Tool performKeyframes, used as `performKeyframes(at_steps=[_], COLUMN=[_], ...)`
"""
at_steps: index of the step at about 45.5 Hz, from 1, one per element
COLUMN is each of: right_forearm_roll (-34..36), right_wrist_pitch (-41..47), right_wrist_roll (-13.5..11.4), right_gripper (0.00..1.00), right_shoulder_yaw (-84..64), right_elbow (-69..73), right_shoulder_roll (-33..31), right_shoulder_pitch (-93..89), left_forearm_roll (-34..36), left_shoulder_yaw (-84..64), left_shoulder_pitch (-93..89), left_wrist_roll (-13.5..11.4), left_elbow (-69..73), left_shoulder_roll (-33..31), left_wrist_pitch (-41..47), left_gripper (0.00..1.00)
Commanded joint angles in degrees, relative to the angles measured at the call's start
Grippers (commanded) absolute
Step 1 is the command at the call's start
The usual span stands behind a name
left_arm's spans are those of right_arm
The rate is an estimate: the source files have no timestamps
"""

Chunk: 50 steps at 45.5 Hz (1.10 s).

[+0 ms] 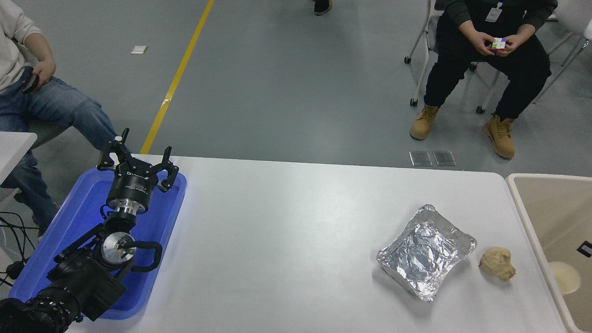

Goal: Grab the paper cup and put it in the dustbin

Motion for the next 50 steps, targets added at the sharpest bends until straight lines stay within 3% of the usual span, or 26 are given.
performKeyframes(at_steps=[1, 10, 15, 21, 26, 36, 50], right_forearm_roll=[-6.09, -10.57, -16.37, -23.4, -25.08, -25.26, -25.26], right_wrist_pitch=[0.16, 2.53, 3.94, 5.08, 8.59, 22.82, 43.29], right_wrist_roll=[0.01, 0.01, 0.01, 0.01, 0.01, -0.08, -0.08], right_gripper=[1.0, 1.0, 1.0, 1.0, 1.0, 1.0, 1.0], right_shoulder_yaw=[0.35, -0.18, -0.27, -0.35, -0.18, -1.05, -3.43], right_elbow=[0.15, 0.15, 0.15, 0.85, 4.62, 22.2, 29.68], right_shoulder_roll=[-0.01, -1.06, -0.45, 4.02, 5.96, 8.25, 10.27], right_shoulder_pitch=[6.2, 21.13, 29.93, 36.96, 42.76, 57.09, 66.14], left_forearm_roll=[0.0, 0.0, 0.0, 0.0, 0.0, 0.0, 0.0], left_shoulder_yaw=[0.0, 0.0, 0.0, 0.0, 0.0, 0.0, 0.09], left_shoulder_pitch=[0.0, 0.0, 0.0, 0.0, 0.0, 0.0, 0.0], left_wrist_roll=[0.0, 0.0, 0.0, 0.0, 0.0, 0.0, 0.0], left_elbow=[-0.01, -0.01, -0.01, -0.01, -0.01, -0.01, -0.01], left_shoulder_roll=[0.04, 0.04, 0.04, -0.05, 0.04, -0.05, -0.05], left_wrist_pitch=[0.0, 0.0, 0.0, 0.0, 0.0, 0.0, 0.0], left_gripper=[1.0, 1.0, 1.0, 1.0, 1.0, 1.0, 1.0])
